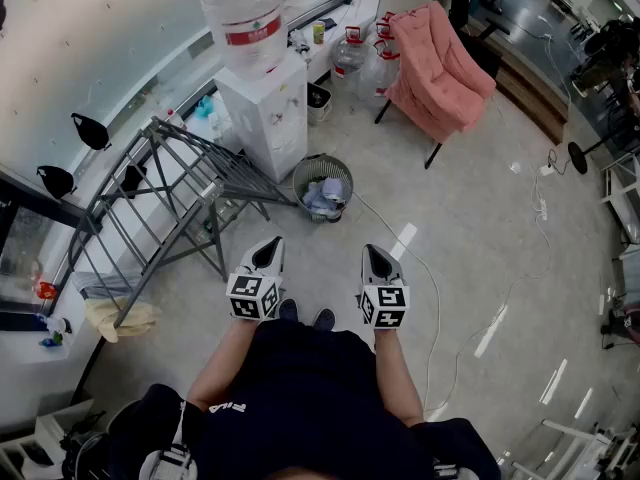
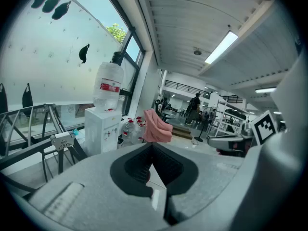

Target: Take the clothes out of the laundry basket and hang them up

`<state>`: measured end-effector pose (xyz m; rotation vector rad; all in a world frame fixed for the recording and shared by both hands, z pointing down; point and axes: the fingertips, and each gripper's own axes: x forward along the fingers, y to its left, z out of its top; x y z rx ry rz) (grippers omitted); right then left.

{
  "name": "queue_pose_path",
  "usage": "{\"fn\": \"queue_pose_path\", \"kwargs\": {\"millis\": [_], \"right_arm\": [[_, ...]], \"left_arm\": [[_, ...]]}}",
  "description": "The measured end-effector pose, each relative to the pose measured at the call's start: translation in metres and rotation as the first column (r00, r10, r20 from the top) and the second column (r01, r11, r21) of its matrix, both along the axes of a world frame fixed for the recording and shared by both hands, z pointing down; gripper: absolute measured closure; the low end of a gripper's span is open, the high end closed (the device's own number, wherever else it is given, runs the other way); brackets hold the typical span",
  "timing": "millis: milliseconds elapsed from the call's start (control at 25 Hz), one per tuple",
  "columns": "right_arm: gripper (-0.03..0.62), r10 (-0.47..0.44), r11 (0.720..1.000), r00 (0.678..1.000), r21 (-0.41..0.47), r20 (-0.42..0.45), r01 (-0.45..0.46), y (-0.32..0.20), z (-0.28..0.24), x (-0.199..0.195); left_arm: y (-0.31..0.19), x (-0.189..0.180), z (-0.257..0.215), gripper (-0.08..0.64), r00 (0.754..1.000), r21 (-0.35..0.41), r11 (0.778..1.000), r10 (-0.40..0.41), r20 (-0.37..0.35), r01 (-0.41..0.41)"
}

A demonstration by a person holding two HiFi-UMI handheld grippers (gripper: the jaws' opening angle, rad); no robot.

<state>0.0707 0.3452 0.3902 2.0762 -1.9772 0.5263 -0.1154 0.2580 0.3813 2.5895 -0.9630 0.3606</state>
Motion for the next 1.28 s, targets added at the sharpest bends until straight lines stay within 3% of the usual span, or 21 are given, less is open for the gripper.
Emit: {"fn": "queue_pose_path", "kwargs": {"millis": [680, 880, 920, 960, 1000, 1040, 1280], "right_arm": [[0.595, -0.037, 0.999, 0.999, -0.027, 0.002, 0.037, -0.003, 0.003, 0.005], [0.592, 0.006, 1.000, 1.000, 0.031, 0.020, -0.006, -0.001, 0.001, 0.018], [0.592, 0.014, 0.999, 1.000, 0.041, 0.017, -0.015, -0.001, 0.002, 0.022], [0.557, 0.010, 0.999, 1.000, 0.045, 0.027, -0.011, -0.003, 0.003, 0.023], [0.326, -0.006, 0.999, 0.999, 0.040, 0.051, 0.004, -0.005, 0.006, 0.023], [0.204, -0.020, 0.999, 0.997, 0.033, 0.079, 0.018, -0.007, 0.008, 0.022], [0.179, -0.008, 1.000, 0.997, 0.027, 0.076, 0.006, -0.001, 0.010, 0.026]], "left_arm": [[0.000, 0.009, 0.004, 0.538, 1.000, -0.027, 0.999, 0.019, 0.016, -0.019], [0.001, 0.012, 0.004, 0.535, 1.000, -0.004, 1.000, -0.014, 0.015, 0.014], [0.000, 0.014, 0.004, 0.486, 1.000, 0.004, 1.000, -0.017, 0.014, 0.017], [-0.001, 0.016, 0.004, 0.342, 1.000, 0.003, 1.000, -0.015, 0.012, 0.015], [-0.003, 0.018, 0.005, 0.256, 1.000, -0.005, 1.000, -0.015, 0.008, 0.015], [-0.005, 0.019, 0.006, 0.242, 1.000, -0.016, 1.000, -0.019, 0.004, 0.019], [0.004, 0.021, 0.011, 0.213, 1.000, -0.045, 0.999, -0.026, 0.013, 0.026]]}}
